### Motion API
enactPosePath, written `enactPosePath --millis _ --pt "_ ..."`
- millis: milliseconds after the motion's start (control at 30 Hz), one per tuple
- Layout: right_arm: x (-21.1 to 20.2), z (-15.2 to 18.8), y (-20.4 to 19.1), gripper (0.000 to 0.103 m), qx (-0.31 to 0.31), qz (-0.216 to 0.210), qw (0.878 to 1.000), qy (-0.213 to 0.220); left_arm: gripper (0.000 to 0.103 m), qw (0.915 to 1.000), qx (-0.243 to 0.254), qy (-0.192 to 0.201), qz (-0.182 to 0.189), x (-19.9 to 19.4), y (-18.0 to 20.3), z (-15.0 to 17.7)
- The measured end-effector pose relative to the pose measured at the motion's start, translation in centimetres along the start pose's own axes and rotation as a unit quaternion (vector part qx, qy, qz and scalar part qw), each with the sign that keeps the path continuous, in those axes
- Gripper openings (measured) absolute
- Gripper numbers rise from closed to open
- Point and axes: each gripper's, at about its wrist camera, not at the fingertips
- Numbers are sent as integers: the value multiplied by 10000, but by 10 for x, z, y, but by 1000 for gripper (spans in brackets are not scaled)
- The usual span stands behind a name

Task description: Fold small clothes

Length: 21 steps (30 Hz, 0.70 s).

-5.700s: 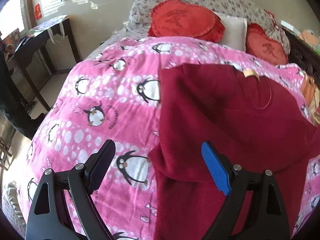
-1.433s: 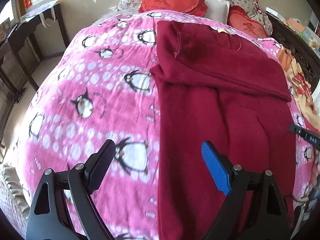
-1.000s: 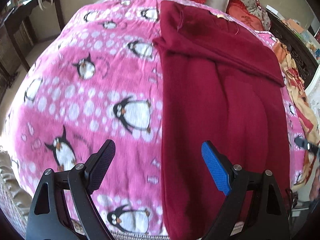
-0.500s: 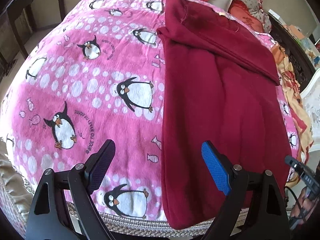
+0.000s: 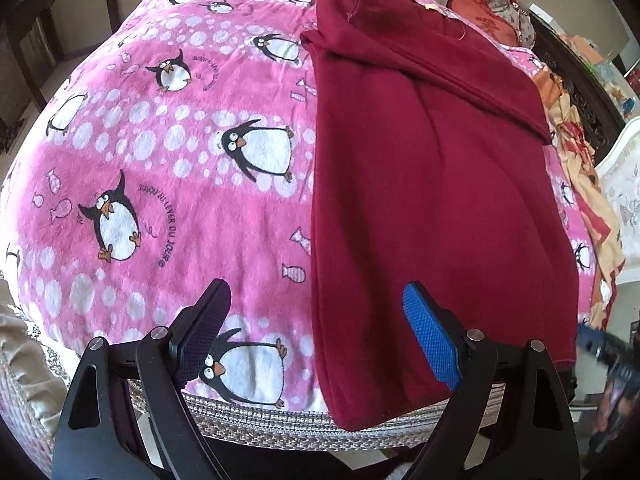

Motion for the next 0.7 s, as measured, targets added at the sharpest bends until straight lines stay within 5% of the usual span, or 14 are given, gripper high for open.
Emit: enactPosePath --millis 167,400,700 --pt "-18 22 10 50 -606 754 9944 -414 88 9999 -78 -118 16 4 -2 6" --pt "-24 5 12 50 386 -329 9979 395 88 9997 -164 -188 34 8 -1 13" --pt "12 -7 -9 50 370 -619 9968 344 88 9983 504 -281 -3 13 16 27"
Point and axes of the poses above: each gripper's, at about its wrist camera, not at the fingertips, and x roughly the way its jaws point, y to its right, z to its underside, and after that the axes turned 9 degrees about y, right-handed
